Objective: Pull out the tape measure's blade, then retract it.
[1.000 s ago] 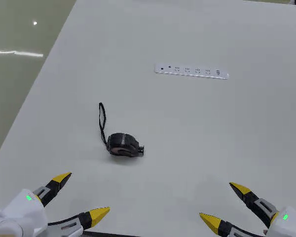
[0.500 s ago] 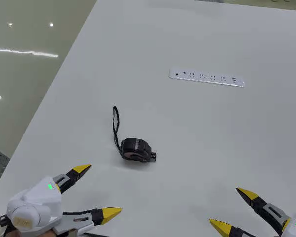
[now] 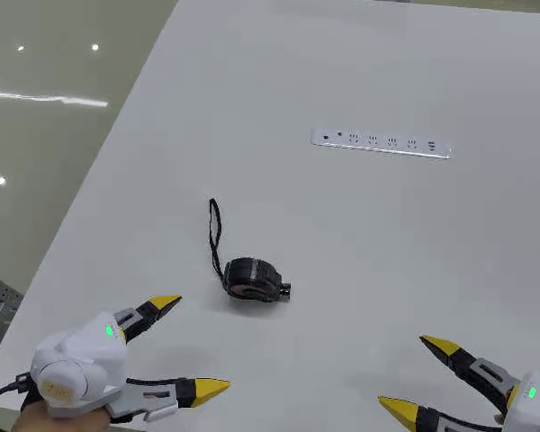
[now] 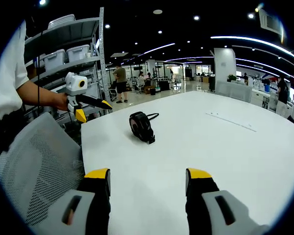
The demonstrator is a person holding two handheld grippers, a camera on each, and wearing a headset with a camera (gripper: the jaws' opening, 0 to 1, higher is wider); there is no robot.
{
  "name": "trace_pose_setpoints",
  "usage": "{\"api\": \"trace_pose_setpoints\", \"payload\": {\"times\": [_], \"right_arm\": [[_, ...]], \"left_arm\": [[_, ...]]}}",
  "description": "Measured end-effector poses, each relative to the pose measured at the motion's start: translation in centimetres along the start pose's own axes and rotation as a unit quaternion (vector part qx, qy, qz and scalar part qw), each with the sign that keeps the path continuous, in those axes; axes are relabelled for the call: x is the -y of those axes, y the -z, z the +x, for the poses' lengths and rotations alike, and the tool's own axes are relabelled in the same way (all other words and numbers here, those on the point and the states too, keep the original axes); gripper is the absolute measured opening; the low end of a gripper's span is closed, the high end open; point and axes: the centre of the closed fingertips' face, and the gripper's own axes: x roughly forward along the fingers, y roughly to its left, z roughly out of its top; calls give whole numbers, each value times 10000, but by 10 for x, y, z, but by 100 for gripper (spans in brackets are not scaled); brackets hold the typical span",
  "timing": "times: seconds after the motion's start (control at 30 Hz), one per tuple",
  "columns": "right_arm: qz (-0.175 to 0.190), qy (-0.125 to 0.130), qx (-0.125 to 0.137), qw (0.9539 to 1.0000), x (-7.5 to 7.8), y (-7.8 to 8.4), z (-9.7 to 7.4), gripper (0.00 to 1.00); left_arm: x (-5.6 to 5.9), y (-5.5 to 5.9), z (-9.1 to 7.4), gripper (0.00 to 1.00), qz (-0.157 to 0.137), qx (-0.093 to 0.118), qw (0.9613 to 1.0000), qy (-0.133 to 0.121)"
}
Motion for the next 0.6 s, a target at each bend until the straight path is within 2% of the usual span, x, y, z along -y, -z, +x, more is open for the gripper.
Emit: {"api": "trace_pose_setpoints", "payload": {"times": [0.6], "right_arm": [[-203, -426, -31, 9989, 5, 0, 28, 61]], "left_arm": [[-14, -4, 25, 80, 294, -231, 9986, 366]]}}
